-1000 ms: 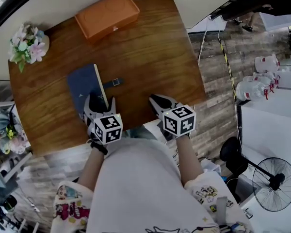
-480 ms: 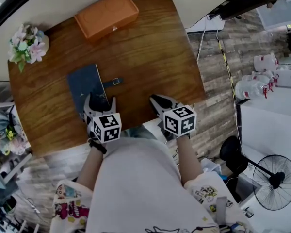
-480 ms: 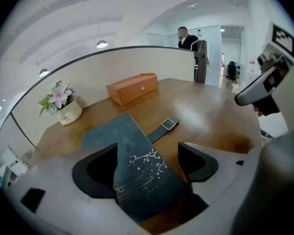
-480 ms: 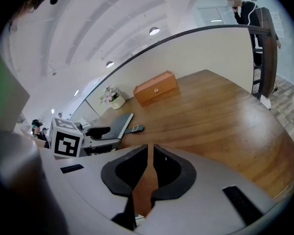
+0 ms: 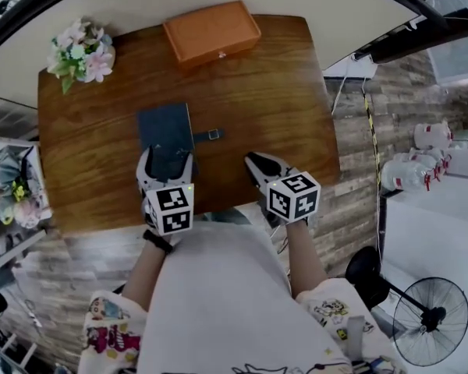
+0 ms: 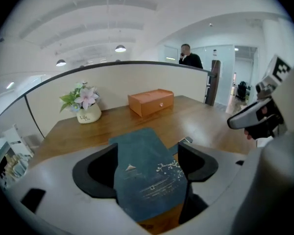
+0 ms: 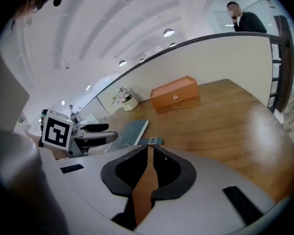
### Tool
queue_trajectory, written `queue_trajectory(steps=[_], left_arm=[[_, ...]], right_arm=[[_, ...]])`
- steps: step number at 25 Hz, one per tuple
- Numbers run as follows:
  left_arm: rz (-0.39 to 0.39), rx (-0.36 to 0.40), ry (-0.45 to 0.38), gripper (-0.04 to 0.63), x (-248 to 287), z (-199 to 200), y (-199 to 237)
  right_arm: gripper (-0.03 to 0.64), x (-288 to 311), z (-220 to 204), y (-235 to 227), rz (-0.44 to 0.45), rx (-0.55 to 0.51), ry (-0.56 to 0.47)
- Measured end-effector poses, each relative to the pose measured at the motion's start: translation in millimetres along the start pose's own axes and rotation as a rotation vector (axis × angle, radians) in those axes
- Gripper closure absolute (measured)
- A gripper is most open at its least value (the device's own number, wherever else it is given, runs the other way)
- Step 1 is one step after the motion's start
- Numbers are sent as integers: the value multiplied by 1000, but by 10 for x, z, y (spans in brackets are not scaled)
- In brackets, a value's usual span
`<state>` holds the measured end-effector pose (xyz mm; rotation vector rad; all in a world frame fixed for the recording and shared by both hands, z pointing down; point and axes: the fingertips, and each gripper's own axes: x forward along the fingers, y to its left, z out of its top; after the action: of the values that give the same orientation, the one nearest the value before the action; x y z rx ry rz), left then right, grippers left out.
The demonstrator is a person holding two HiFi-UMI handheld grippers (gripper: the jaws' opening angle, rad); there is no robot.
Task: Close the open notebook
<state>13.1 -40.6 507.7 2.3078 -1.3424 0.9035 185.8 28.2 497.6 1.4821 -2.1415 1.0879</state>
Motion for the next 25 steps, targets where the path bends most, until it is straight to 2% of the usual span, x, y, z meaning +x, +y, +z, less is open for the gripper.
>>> queue_trajectory(steps=[8,15,20,25], left_arm=[[79,-130,-113,240,-495,300,669],[121,-238,-199,241,-958,430,1181],[121,-302,-294,241,-1278,533,1415],[93,-333,-360,242,-1502,616,1556]], right_arm=[[583,276,482,674,105,-171,-37],[583,421,977,1314,195,-314,-125],[583,404,1225,1721,252,-374,-195],[592,361,1405,2001,285,-406,-248]])
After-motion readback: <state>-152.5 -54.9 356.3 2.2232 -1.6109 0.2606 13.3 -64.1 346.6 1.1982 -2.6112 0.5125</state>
